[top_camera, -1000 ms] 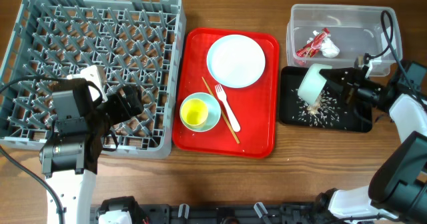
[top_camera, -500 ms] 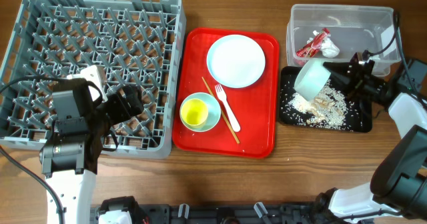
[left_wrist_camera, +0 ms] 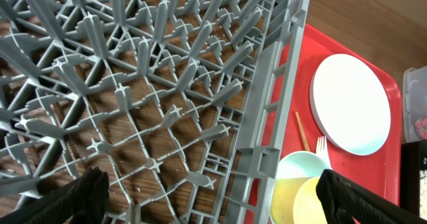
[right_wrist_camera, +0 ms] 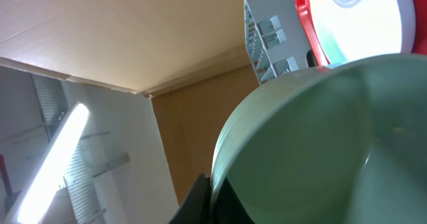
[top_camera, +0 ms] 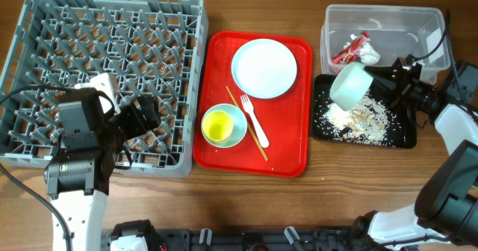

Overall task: Sort waste into correct bins and load items into the dishwasher rack
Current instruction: 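Tip the rice bowl over the black tray to empty the rice, then place the emptied bowl onto the white plate on the red tray, then grasp the yellow cup with the right gripper, then hand the yellow cup from the right gripper to the left gripper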

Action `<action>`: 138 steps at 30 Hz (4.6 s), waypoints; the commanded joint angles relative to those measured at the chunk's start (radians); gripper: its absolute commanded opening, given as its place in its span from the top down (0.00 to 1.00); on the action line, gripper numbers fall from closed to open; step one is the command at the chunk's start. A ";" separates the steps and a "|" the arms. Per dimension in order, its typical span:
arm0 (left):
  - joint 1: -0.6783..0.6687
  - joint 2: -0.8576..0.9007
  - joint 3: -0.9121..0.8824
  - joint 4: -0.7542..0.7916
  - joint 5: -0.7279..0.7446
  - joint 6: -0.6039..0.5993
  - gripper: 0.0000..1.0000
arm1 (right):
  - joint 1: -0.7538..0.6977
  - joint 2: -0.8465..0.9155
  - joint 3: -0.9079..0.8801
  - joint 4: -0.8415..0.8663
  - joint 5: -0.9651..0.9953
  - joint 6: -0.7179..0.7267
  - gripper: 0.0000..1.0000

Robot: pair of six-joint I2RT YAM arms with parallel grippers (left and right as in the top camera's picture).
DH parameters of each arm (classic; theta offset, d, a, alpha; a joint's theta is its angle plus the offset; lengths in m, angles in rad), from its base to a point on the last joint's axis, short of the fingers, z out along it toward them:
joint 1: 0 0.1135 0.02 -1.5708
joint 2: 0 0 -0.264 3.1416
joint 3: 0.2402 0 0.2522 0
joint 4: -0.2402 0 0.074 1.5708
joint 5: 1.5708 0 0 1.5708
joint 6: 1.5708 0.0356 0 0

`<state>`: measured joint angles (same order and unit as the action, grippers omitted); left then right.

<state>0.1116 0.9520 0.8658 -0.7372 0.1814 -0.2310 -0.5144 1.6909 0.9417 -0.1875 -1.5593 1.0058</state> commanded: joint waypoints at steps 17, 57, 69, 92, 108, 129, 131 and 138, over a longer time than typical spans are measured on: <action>0.005 0.001 0.018 0.003 0.009 -0.013 0.00 | 0.007 -0.001 -0.002 0.019 0.038 -0.260 0.95; 0.005 0.001 0.018 0.003 0.009 -0.013 0.00 | 0.950 0.023 0.395 -0.232 1.395 -0.928 0.95; 0.005 0.001 0.018 0.003 0.009 -0.013 0.00 | 1.034 0.243 0.394 -0.172 1.395 -0.927 0.92; 0.005 0.001 0.018 0.003 0.009 -0.013 0.00 | 1.059 -0.075 0.392 -0.478 1.167 -0.830 0.44; 0.005 0.001 0.018 0.003 0.009 -0.013 0.00 | 1.187 0.203 0.388 -0.574 1.278 -0.687 0.67; 0.002 0.040 0.018 0.086 0.356 -0.014 0.05 | 0.938 -0.077 0.507 -0.529 1.045 -0.689 0.96; -0.008 0.071 0.018 0.155 0.490 -0.016 0.05 | 0.908 -0.079 0.507 -0.507 0.924 -0.689 0.96; -0.056 0.152 0.018 0.410 0.800 -0.100 0.00 | 0.893 -0.061 0.507 -0.462 0.661 -0.684 0.96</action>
<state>0.0818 1.0725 0.8673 -0.4255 0.7120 -0.2771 0.3775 1.6127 1.4445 -0.6777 -0.6697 0.3141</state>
